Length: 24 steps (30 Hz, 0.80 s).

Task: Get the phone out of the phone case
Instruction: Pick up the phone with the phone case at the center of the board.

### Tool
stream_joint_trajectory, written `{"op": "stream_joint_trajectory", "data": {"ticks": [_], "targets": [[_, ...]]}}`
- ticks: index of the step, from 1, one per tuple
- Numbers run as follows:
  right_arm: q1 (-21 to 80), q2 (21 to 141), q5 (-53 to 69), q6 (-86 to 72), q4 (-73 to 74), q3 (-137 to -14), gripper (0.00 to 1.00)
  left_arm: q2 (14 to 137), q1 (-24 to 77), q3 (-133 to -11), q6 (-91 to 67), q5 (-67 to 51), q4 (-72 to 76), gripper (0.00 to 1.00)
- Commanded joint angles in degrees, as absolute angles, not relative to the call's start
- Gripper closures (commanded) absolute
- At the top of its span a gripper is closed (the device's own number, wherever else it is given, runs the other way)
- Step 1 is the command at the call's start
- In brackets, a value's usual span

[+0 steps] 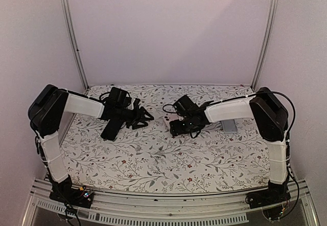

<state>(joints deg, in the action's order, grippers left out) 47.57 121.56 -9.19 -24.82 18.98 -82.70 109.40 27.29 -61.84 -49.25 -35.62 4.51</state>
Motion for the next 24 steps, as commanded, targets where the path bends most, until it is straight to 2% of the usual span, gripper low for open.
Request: {"op": "stream_joint_trajectory", "data": {"ticks": [1, 24], "targets": [[49.5, 117.3, -4.7, -24.1, 13.2, -81.3, 0.46, 112.1, 28.6, -62.1, -53.4, -35.8, 8.9, 0.45], [52.5, 115.1, -2.2, -24.8, 9.9, -80.2, 0.46, 119.8, 29.1, -61.8, -65.5, -37.4, 19.8, 0.44]]}}
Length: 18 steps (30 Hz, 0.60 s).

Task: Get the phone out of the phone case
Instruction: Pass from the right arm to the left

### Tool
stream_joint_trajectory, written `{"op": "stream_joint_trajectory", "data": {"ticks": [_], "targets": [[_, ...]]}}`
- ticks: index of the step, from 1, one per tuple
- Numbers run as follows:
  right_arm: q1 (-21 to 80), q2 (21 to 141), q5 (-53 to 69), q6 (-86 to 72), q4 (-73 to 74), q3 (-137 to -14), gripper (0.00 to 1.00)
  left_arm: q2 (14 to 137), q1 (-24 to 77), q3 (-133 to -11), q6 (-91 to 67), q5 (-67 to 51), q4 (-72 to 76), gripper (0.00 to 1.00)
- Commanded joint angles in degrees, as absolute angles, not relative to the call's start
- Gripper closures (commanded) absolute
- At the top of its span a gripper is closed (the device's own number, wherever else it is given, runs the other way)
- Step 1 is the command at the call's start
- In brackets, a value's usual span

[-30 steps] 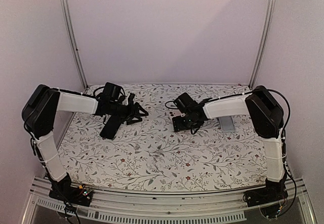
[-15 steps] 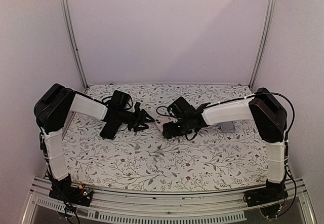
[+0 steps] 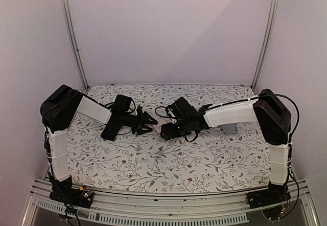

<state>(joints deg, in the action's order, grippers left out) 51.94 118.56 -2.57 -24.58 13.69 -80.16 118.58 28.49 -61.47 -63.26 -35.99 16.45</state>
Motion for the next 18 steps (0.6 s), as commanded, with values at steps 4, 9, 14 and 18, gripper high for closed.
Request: {"op": "stream_joint_trajectory", "data": {"ticks": [4, 9, 14, 18], "targets": [[53.0, 115.2, -1.9, -24.6, 9.5, -80.2, 0.46, 120.5, 29.1, -62.3, -66.5, -38.0, 21.0, 0.45], [53.7, 115.5, -2.1, -24.3, 9.5, -80.3, 0.46, 121.0, 29.5, -62.2, -68.5, -39.1, 23.1, 0.54], [54.0, 115.6, -2.6, -23.6, 9.6, -80.5, 0.46, 121.0, 29.9, -62.2, -69.1, -39.3, 23.4, 0.67], [54.1, 115.8, -3.4, -22.9, 10.4, -81.1, 0.45, 120.7, 30.1, -62.0, -69.5, -39.5, 23.6, 0.83]]}}
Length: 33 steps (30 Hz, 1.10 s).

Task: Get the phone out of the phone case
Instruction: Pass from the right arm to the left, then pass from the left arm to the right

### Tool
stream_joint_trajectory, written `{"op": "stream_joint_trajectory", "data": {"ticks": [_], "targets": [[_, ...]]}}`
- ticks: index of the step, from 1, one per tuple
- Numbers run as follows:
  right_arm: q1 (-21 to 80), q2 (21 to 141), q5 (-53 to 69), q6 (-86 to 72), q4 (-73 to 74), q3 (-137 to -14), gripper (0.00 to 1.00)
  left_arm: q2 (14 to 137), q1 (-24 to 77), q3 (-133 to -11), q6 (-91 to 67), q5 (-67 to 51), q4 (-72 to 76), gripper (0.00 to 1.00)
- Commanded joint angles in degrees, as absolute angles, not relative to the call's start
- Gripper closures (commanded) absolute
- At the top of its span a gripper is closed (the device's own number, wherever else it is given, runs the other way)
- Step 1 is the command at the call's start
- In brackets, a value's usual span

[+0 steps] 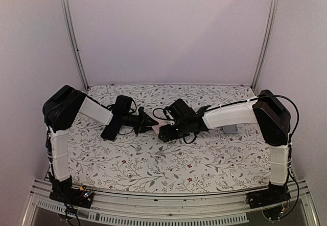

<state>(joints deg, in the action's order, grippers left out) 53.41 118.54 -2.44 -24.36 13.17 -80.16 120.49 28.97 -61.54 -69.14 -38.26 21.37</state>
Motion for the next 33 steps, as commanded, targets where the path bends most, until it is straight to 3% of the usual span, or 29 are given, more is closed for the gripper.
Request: {"op": "stream_joint_trajectory", "data": {"ticks": [1, 6, 10, 15, 22, 33], "targets": [[54.2, 115.9, -3.7, -22.6, 10.9, -81.4, 0.44, 120.6, 30.1, -62.0, -69.6, -39.5, 23.7, 0.87], [55.1, 116.6, -6.4, -21.0, 13.9, -83.6, 0.28, 119.3, 30.1, -61.8, -70.1, -39.1, 23.4, 1.0], [56.5, 117.3, -10.0, -19.8, 16.5, -86.0, 0.14, 118.3, 30.1, -61.8, -70.5, -38.3, 22.4, 1.0], [58.5, 118.8, -16.0, -18.3, 21.2, -89.7, 0.07, 116.8, 30.1, -62.0, -70.7, -37.0, 20.7, 1.0], [60.4, 121.2, -20.8, -17.2, 25.8, -92.3, 0.05, 115.1, 30.1, -61.8, -71.9, -36.2, 19.8, 1.0], [62.3, 123.8, -27.5, -16.9, 31.5, -95.5, 0.12, 111.1, 30.1, -61.9, -73.3, -35.1, 18.5, 1.0]]}}
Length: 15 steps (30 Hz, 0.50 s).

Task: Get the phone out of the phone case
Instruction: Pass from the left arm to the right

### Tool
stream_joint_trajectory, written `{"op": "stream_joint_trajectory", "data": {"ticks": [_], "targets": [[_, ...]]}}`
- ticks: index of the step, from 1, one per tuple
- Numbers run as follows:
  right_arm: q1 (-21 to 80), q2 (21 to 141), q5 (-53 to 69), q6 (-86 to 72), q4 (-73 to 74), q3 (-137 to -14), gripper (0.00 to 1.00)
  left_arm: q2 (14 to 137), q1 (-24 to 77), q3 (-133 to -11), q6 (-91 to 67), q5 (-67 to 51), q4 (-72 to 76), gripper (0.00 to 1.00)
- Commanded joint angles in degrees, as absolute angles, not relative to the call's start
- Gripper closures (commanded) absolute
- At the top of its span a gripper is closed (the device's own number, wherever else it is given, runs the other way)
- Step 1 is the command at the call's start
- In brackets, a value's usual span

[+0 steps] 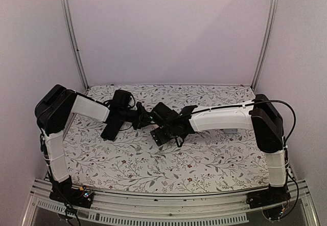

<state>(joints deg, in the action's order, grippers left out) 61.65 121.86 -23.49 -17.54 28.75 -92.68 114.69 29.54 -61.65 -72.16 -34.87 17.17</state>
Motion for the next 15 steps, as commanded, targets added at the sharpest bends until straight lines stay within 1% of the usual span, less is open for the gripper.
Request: {"op": "stream_joint_trajectory", "data": {"ticks": [1, 6, 10, 15], "targets": [[62.3, 124.1, -28.4, -16.7, 32.1, -96.3, 0.12, 110.7, 30.1, -61.9, -73.4, -35.0, 18.3, 1.0], [62.5, 127.0, -32.3, -15.7, 35.0, -100.8, 0.17, 109.7, 30.3, -61.8, -73.1, -34.5, 17.5, 1.0], [62.5, 129.6, -35.6, -15.2, 37.3, -104.2, 0.24, 109.1, 30.5, -61.5, -73.1, -34.2, 17.1, 1.0], [62.5, 130.4, -37.8, -14.9, 38.2, -105.0, 0.35, 108.6, 30.6, -61.2, -73.0, -34.1, 17.0, 1.0]]}}
